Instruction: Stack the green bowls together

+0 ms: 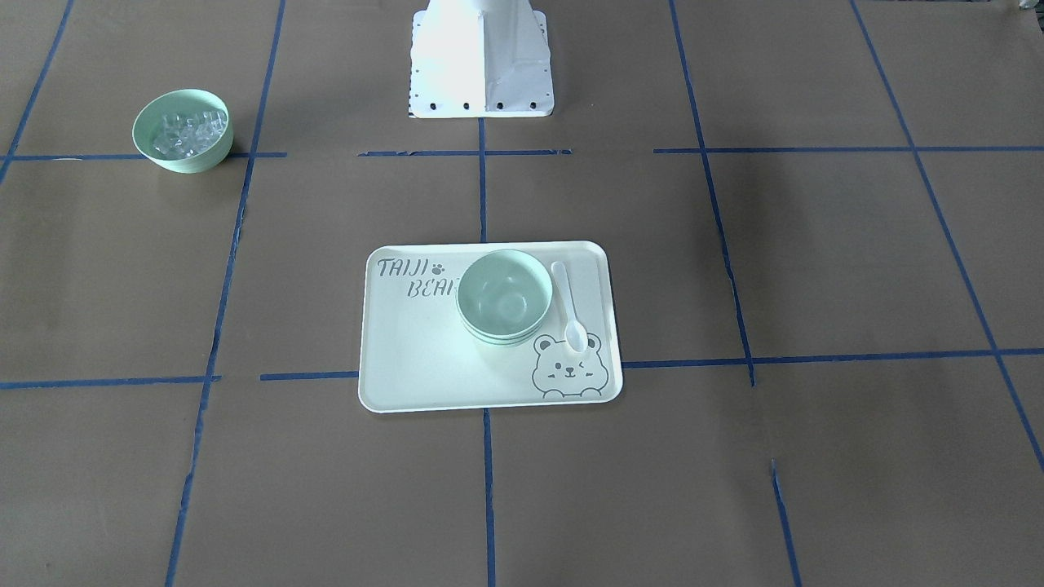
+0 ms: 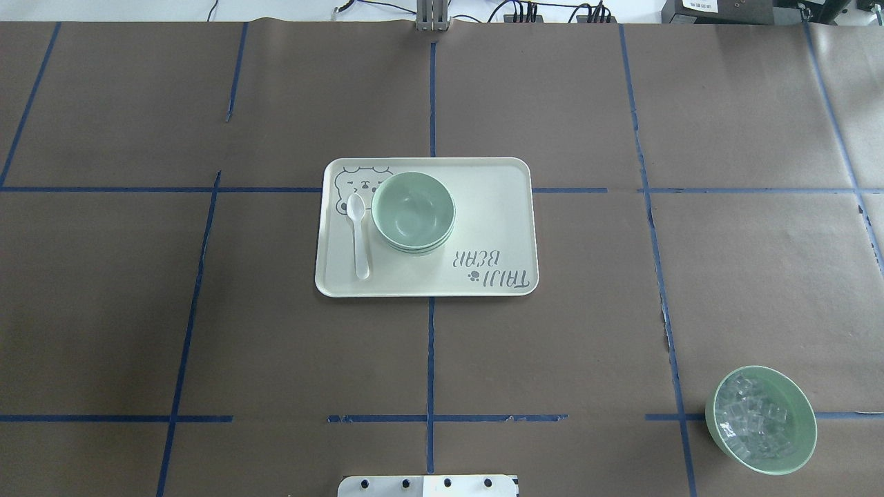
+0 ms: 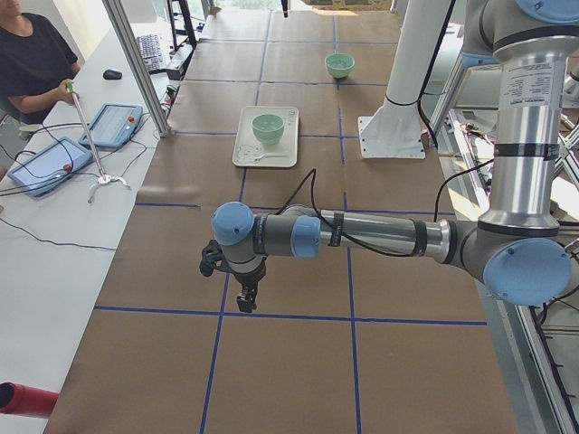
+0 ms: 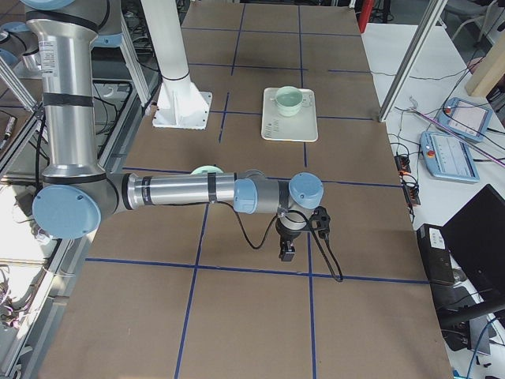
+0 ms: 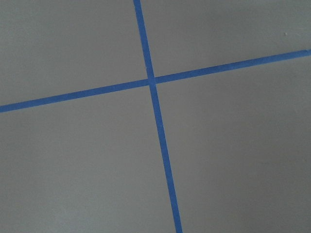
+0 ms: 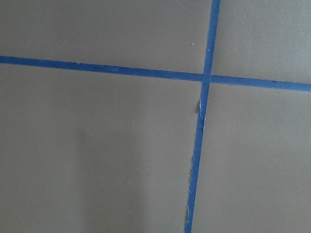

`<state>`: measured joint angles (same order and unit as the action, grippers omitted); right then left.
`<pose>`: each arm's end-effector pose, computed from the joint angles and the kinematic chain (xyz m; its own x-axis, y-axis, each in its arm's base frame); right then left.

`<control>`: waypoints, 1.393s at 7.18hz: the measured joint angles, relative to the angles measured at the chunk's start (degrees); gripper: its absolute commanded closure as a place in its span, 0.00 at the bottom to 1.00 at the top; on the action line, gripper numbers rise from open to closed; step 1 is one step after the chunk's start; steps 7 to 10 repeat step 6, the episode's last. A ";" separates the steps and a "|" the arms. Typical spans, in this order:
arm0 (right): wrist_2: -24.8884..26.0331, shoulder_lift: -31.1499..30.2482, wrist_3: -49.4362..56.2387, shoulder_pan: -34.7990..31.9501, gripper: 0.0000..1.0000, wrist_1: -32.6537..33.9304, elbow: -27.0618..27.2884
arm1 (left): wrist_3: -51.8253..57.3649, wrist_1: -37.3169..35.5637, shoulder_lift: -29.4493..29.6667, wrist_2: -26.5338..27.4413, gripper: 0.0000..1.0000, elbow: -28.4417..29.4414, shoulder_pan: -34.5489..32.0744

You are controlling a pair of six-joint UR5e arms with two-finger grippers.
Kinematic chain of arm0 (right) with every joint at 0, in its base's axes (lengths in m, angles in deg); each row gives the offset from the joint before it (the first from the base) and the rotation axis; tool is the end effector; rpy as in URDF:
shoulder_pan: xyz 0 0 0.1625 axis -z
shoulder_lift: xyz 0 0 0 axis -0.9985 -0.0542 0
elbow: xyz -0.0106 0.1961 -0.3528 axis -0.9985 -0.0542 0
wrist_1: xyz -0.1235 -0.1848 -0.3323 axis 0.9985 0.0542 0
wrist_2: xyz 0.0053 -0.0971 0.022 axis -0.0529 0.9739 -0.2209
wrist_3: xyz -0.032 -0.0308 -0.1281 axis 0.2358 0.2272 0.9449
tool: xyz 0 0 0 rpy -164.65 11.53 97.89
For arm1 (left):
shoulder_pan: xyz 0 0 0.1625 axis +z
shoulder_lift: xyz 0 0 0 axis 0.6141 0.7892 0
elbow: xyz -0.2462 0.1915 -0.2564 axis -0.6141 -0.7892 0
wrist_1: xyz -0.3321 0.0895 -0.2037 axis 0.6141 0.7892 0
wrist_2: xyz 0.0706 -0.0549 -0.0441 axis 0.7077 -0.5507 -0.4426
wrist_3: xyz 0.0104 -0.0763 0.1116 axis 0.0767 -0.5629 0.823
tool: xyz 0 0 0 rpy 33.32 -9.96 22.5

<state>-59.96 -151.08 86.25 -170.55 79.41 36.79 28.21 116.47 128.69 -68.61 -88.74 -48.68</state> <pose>-0.0161 -0.4740 0.6374 0.6942 -0.0844 0.7148 0.1236 0.9923 -0.0028 -0.0089 -0.4718 0.6305 0.6903 0.1676 -0.7039 -0.1466 0.9850 0.0908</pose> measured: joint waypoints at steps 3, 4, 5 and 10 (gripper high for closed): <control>0.21 -1.43 -0.12 0.00 0.00 -2.17 0.00 | -0.01 0.04 0.41 -0.06 0.00 -0.04 -0.01; 0.25 -1.30 -0.13 0.01 0.00 -2.30 -0.23 | -0.01 0.10 0.83 -0.06 0.00 0.05 -0.01; 0.23 -1.26 -0.12 0.02 0.00 -2.41 -0.32 | -0.03 0.11 1.32 -0.04 0.00 0.17 -0.01; 0.24 -1.24 -0.12 0.05 0.00 -2.52 -0.37 | -0.07 0.07 2.09 0.09 0.00 0.30 -0.07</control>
